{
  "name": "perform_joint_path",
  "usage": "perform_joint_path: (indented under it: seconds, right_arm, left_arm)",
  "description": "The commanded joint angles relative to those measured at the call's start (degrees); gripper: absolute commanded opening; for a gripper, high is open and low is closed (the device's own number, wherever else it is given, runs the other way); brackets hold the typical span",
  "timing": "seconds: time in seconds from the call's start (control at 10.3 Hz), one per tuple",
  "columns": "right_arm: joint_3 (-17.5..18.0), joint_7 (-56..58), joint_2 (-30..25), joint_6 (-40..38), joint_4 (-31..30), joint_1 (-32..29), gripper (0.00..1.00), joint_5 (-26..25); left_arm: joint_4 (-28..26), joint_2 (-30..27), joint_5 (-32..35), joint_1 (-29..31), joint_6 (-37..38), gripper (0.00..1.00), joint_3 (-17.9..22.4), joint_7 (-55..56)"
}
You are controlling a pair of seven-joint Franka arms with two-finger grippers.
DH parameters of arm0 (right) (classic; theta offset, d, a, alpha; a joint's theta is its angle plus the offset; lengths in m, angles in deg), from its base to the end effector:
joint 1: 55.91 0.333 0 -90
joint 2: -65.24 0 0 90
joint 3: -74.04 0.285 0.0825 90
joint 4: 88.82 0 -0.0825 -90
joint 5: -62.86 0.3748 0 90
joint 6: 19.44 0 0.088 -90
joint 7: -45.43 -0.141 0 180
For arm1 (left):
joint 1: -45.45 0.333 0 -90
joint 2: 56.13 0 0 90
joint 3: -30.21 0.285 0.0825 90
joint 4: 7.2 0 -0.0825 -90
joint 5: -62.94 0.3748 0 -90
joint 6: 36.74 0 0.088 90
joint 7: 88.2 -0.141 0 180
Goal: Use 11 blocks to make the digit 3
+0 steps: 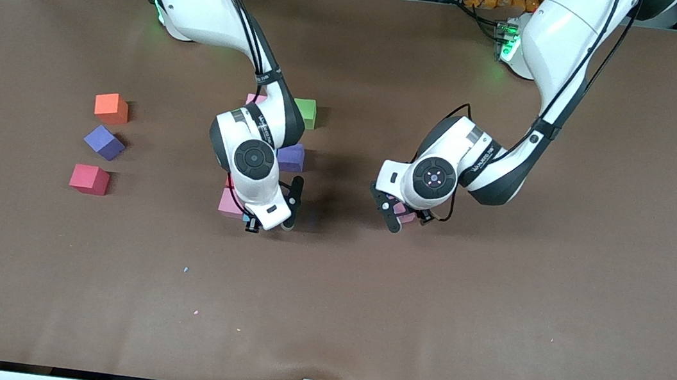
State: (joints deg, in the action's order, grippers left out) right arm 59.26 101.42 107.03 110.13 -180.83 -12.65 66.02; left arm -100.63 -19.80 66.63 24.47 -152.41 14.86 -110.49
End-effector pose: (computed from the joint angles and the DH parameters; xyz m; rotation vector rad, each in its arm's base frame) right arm 0.5731 0.3275 0.1567 2.2158 2.0577 -0.1203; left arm 0.5163 -0.3612 0.1911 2.6500 -1.4917 -0.3578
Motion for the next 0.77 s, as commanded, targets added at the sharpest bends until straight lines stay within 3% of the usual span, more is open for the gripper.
perform_joint_path:
  seconds: [0.0, 0.68]
  right_arm:
    - [0.0, 1.6, -1.0, 0.9, -2.6, 0.0, 0.17, 0.3]
    - [0.0, 2.3, -2.6, 0.8, -4.5, 0.8, 0.17, 0.3]
  left_arm:
    - [0.4, 0.6, -1.2, 0.2, 0.9, 1.0, -0.2, -0.6]
    - [1.5, 3.2, -1.2, 0.1, -2.3, 1.0, -0.2, -6.1]
